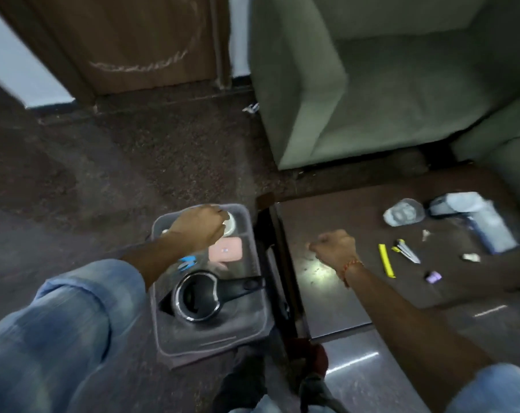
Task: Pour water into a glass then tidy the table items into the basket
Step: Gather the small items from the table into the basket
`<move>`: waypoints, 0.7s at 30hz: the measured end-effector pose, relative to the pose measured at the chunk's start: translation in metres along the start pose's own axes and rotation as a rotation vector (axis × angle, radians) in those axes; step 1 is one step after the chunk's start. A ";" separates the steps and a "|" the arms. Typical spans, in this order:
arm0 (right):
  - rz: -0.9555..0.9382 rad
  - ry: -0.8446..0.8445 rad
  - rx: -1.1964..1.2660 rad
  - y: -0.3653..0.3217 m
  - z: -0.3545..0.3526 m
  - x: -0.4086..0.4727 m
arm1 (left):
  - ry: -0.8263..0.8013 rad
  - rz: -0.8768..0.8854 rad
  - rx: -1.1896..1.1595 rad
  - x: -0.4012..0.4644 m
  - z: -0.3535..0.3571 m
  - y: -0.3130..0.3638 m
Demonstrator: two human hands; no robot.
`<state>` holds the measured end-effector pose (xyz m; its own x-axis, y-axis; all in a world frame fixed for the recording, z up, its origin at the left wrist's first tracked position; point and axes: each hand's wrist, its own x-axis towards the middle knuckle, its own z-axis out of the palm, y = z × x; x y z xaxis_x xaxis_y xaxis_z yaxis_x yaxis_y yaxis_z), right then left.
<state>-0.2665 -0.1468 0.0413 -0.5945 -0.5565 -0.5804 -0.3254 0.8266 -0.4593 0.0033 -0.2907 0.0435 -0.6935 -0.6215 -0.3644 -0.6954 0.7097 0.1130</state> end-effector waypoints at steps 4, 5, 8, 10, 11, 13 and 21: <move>0.012 0.113 0.088 0.061 -0.088 -0.015 | 0.093 0.208 0.028 0.046 -0.052 0.087; 0.022 0.152 0.102 0.078 -0.110 -0.018 | 0.117 0.257 0.039 0.056 -0.062 0.113; 0.091 0.259 0.174 0.133 -0.168 -0.024 | 0.174 0.371 0.052 0.076 -0.087 0.198; 0.113 0.297 0.225 0.170 -0.202 -0.028 | 0.193 0.428 0.063 0.082 -0.093 0.255; 0.114 0.308 0.250 0.189 -0.218 -0.029 | 0.198 0.450 0.076 0.085 -0.094 0.282; 0.101 0.325 0.281 0.226 -0.246 -0.032 | 0.193 0.474 0.091 0.088 -0.094 0.333; 0.134 0.398 0.591 0.351 -0.342 -0.039 | 0.105 0.502 0.107 0.106 -0.080 0.488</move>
<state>-0.6084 0.1937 0.1330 -0.8604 -0.2884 -0.4202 0.1537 0.6393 -0.7535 -0.4245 -0.0368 0.1337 -0.9554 -0.2223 -0.1945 -0.2534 0.9551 0.1534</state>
